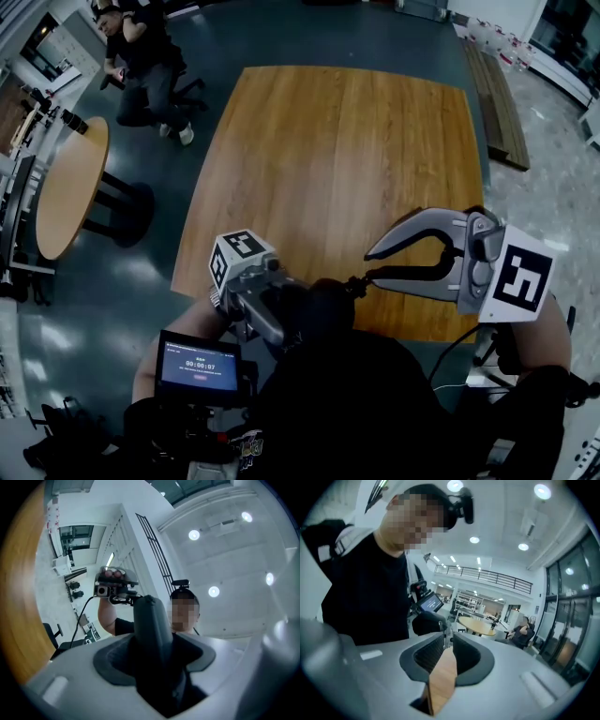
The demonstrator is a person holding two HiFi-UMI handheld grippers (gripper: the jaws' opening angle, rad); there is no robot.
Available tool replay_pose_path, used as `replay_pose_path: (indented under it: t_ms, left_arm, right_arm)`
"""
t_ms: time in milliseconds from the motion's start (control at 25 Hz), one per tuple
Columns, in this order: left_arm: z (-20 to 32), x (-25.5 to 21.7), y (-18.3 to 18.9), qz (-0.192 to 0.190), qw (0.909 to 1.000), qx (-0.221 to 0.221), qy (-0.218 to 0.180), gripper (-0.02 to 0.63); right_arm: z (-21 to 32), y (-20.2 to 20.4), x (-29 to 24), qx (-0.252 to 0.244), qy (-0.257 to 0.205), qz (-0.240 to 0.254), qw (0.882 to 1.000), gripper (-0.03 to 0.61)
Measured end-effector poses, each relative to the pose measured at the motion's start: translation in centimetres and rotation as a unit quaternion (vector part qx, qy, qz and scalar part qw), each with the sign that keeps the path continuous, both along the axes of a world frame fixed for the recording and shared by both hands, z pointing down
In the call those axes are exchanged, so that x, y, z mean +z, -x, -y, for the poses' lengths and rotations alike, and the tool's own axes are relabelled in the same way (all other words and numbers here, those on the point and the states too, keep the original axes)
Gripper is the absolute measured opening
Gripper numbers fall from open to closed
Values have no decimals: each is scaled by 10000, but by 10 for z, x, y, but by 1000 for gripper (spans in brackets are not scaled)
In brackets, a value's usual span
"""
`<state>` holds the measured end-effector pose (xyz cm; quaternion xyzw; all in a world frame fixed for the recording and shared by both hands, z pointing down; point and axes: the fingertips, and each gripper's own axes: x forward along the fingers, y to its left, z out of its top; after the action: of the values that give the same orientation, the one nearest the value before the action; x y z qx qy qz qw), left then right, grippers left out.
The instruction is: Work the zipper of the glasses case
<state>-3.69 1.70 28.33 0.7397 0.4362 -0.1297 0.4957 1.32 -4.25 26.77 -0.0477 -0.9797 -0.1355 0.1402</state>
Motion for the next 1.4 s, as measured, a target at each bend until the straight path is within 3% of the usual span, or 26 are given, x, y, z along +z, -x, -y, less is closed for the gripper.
replay_pose_path:
  t_ms: [80,160,520,840,1120,1400]
  left_arm:
    - [-1,-3,3,-108,9998,94,123,265]
    - [1,-6,8,-214,9993,184,248,265]
    - [-7,-1,8,-210,9972,432,569,265]
    - [-10,-3,9,-242,9950,616,748,265]
    - [-9,-2,10,-204,9941,731,780,265]
    - [-8,-3,8,-228,9942,706,778,264]
  right_arm:
    - [-8,8,10,-204,-563,-435,9973,64]
    - [-11,17,13,-378,-842,-599,9939,67]
    - [-15,24,7,-540,-1264,-680,9882,58]
    - [-26,20,1,-933,-662,-689,9910,96]
    - [-33,17,6,-1275,218,-740,9888,96]
    - [-34,21,2,-1252,334,-487,9904,109]
